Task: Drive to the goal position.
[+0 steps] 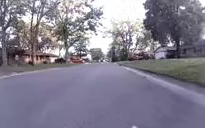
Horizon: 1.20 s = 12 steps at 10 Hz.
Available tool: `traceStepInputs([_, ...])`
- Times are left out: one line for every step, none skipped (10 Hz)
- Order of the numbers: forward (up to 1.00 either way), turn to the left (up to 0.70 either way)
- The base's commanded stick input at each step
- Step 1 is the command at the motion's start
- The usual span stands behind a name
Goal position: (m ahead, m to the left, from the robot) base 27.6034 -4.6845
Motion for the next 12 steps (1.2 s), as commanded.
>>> traceStepInputs([1.0, 0.0])
traceStepInputs([1.0, 0.0])
traceStepInputs([1.0, 0.0])
traceStepInputs([1.0, -0.25])
traceStepInputs([1.0, -0.31])
traceStepInputs([1.0, -0.36])
traceStepInputs([1.0, -0.37])
traceStepInputs([1.0, -0.37])
traceStepInputs([1.0, -0.28])
traceStepInputs([1.0, 0.0])
traceStepInputs([1.0, 0.0])
traceStepInputs([1.0, 0.0])
